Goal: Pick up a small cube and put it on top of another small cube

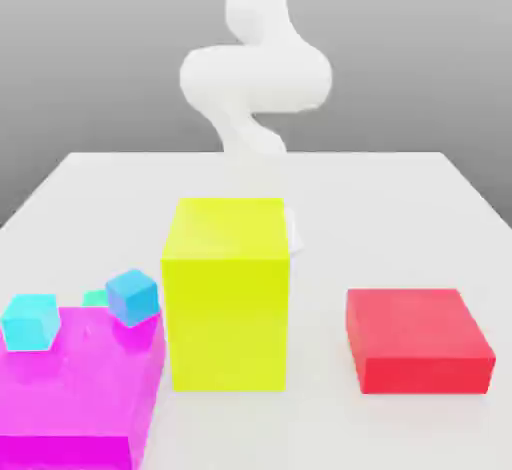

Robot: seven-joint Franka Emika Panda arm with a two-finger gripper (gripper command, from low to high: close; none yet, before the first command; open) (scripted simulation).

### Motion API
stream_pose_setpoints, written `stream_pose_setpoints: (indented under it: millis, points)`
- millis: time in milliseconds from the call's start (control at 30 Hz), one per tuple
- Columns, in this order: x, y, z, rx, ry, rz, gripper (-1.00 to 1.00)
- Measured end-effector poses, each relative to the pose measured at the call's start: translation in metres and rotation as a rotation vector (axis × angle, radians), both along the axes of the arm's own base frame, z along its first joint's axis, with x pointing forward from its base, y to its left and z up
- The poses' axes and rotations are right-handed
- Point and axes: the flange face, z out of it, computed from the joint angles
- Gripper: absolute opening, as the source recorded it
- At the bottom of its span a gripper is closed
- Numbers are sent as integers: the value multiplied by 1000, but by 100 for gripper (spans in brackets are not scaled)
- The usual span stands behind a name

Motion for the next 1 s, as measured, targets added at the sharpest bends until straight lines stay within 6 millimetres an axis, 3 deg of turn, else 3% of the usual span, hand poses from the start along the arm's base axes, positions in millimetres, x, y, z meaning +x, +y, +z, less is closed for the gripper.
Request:
stream_pose_setpoints:
  millis: [267,500,667,800,1000]
  points:
    - [90,62,-81,38,186,113,0]
    - [143,132,-172,31,345,192,0]
    - [160,195,-247,0,454,257,0]
    - [168,233,-311,-34,537,281,0]
    - [159,290,-414,-110,652,324,0]
